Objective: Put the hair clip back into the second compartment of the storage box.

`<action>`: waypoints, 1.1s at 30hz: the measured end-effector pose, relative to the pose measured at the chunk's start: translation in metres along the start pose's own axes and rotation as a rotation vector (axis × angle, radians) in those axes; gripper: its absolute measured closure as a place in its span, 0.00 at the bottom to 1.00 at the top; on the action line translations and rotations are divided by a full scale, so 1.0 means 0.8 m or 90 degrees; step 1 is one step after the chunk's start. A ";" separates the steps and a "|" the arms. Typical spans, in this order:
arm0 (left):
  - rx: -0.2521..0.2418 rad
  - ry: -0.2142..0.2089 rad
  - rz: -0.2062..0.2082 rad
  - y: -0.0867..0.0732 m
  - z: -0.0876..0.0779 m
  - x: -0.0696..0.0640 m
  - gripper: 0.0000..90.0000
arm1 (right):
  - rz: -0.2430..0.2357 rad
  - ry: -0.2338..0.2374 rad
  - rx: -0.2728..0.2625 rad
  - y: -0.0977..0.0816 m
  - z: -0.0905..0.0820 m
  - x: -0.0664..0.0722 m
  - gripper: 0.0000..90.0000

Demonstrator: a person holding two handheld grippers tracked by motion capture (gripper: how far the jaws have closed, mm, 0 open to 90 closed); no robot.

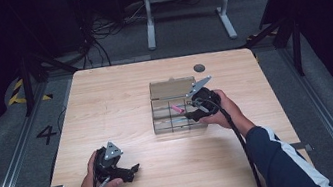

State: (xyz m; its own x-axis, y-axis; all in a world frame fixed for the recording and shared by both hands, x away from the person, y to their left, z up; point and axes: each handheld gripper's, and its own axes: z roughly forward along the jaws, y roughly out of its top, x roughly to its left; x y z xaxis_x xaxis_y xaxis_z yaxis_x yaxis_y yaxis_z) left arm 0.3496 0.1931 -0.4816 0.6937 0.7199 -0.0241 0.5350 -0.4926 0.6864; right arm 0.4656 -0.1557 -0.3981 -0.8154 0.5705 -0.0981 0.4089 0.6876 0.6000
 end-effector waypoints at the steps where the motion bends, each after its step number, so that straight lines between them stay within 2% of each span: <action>1: 0.000 0.000 0.000 0.000 0.000 0.000 0.00 | 0.000 -0.002 -0.001 -0.001 -0.002 0.000 0.51; 10: 0.001 0.002 -0.002 0.000 0.000 -0.001 0.01 | -0.001 -0.010 -0.012 -0.011 -0.027 0.003 0.49; 21: 0.001 0.002 -0.002 0.000 0.000 -0.001 0.01 | -0.004 -0.023 -0.012 -0.032 -0.046 0.006 0.47; 25: 0.001 0.002 -0.002 0.000 0.000 -0.001 0.01 | -0.014 -0.035 -0.011 -0.038 -0.055 0.009 0.46; 33: 0.001 0.002 -0.002 0.000 0.000 -0.001 0.01 | -0.029 -0.040 -0.011 -0.054 -0.069 0.013 0.45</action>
State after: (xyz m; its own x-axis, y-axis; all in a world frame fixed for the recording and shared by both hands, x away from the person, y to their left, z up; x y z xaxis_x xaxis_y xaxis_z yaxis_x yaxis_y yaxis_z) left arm 0.3490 0.1930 -0.4815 0.6903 0.7231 -0.0244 0.5381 -0.4905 0.6854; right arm 0.4168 -0.2049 -0.3811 -0.8059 0.5656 -0.1750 0.3636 0.7061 0.6077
